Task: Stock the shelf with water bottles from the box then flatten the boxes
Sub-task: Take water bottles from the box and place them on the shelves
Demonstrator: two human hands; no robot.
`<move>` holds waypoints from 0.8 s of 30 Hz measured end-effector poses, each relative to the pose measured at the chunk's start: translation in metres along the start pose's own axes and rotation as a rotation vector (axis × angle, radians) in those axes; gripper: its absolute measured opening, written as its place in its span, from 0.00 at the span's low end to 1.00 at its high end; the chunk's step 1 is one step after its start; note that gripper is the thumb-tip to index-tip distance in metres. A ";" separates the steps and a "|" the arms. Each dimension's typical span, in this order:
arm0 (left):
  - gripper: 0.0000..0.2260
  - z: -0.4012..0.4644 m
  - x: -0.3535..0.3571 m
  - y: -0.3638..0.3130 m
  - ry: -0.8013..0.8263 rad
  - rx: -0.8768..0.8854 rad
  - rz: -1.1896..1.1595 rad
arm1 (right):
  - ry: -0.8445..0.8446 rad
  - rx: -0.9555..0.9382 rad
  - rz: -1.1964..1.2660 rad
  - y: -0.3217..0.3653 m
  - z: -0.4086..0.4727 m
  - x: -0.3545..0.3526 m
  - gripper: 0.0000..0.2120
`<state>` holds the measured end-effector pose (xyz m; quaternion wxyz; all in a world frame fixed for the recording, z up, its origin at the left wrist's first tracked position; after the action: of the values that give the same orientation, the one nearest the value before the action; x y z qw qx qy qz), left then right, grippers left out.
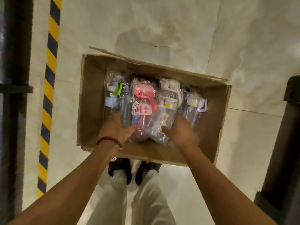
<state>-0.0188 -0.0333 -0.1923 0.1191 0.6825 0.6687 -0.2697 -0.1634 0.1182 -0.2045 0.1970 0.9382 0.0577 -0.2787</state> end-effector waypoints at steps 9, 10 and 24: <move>0.25 0.068 0.062 -0.015 -0.142 0.010 -0.091 | -0.059 0.248 0.363 -0.014 0.068 0.057 0.47; 0.26 0.070 0.064 -0.016 -0.162 0.022 -0.082 | -0.060 0.262 0.383 -0.015 0.073 0.059 0.47; 0.32 0.082 0.088 -0.014 -0.059 -0.040 -0.540 | -0.147 0.246 0.715 -0.033 0.083 0.054 0.33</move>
<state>-0.0534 -0.0005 -0.3030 0.0758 0.4690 0.8280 -0.2980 -0.1670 0.1155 -0.3086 0.1714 0.8932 -0.3214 -0.2637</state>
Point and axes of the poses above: each hand's wrist, its own z-axis towards the middle knuckle, its own x-axis out of the palm, y = z × x, the point moved 3 cm from there along z, towards the middle knuckle, and after that the axes turned 4 degrees about -x, right-handed, at the moved point
